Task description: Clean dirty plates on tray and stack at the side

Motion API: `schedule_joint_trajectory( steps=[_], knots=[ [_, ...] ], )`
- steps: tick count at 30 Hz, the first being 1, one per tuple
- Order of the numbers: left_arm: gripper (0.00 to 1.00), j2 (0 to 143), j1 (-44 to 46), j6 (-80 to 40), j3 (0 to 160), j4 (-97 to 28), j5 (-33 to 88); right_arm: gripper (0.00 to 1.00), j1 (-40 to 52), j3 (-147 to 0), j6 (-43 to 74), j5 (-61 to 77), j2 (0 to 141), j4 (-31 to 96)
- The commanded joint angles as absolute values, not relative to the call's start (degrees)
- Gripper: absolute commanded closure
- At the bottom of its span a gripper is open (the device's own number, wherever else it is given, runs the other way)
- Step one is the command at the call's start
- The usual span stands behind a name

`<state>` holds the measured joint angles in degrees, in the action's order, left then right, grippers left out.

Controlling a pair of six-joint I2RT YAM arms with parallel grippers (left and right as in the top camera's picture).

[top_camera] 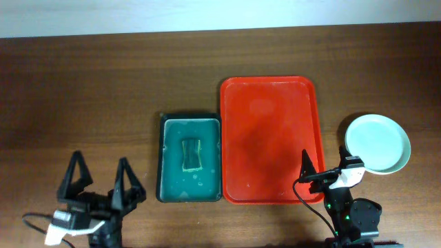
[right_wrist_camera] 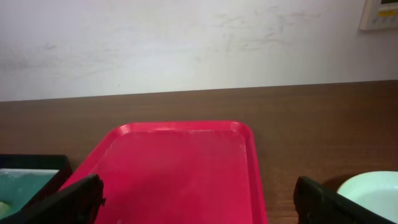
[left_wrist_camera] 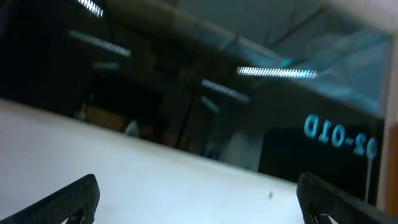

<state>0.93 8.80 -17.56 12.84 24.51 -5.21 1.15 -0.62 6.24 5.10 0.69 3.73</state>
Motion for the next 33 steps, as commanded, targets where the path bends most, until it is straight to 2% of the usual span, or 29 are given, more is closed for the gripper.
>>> schedule_joint_trajectory(
  steps=[1,5,8,12,18,24,33],
  knots=[
    [0.01,0.3,8.3,-17.1,11.8,24.7,-5.8,0.02,0.8,-0.3,6.4,5.8,0.4,4.0],
    [0.01,0.3,8.3,-17.1,9.2,25.5,-5.8,0.02,0.8,-0.3,6.4,5.8,0.4,4.0],
    [0.01,0.3,8.3,-17.1,0.8,33.9,-5.8,0.02,0.8,-0.3,6.4,5.8,0.4,3.9],
    [0.01,0.3,8.3,-17.1,0.5,23.6,-7.3,0.02,0.8,-0.3,6.4,5.8,0.4,4.0],
    [0.01,0.3,8.3,-17.1,0.5,16.9,-7.4,0.02,0.8,-0.3,6.4,5.8,0.4,4.0],
    [0.01,0.3,8.3,-17.1,0.5,0.8,-7.3,0.02,0.8,-0.3,6.4,5.8,0.4,4.0],
    [0.01,0.3,8.3,-17.1,0.5,-4.0,-7.3,0.02,0.8,-0.3,6.4,5.8,0.4,4.0]
  ],
)
